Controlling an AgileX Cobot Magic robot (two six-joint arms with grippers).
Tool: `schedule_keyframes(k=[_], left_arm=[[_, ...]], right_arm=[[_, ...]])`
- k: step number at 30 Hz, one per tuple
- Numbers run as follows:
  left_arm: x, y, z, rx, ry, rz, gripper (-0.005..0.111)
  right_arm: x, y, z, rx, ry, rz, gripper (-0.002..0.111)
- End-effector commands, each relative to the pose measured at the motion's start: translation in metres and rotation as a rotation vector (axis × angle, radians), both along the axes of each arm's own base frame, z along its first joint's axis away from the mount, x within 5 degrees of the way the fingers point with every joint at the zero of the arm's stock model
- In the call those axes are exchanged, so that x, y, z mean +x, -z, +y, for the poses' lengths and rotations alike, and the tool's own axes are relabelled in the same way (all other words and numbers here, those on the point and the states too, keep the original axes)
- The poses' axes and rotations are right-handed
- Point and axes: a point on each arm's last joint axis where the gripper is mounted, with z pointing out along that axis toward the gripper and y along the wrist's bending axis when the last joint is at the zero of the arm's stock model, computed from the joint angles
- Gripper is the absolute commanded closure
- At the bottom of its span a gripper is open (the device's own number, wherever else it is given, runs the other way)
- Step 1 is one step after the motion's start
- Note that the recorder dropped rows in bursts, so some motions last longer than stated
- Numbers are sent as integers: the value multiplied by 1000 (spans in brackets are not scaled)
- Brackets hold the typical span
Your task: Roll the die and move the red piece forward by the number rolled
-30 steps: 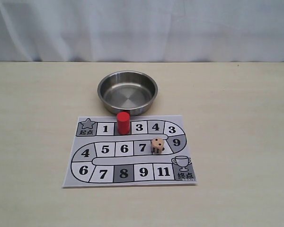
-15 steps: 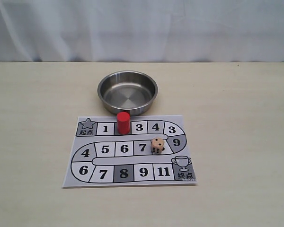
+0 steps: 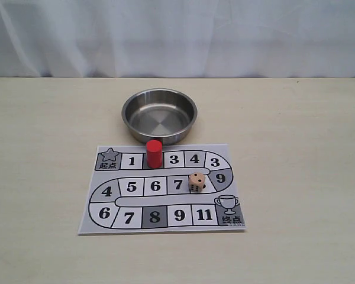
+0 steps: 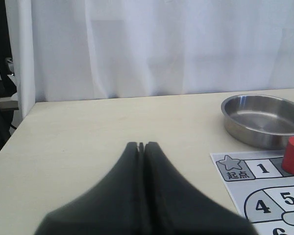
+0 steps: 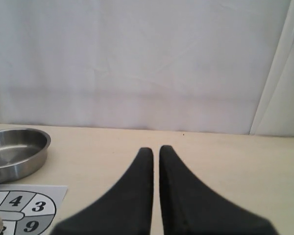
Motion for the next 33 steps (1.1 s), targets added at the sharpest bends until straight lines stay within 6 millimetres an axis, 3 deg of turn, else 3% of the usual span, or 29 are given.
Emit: schedule_keyframes(k=[1,33], left_arm=[[0,0,0,-1,0,-10,107],[0,0,0,-3,0,-10,107]], right_arm=[[0,5,0,-10,-6,49,104],[0,8,-1,25,13,80,104]])
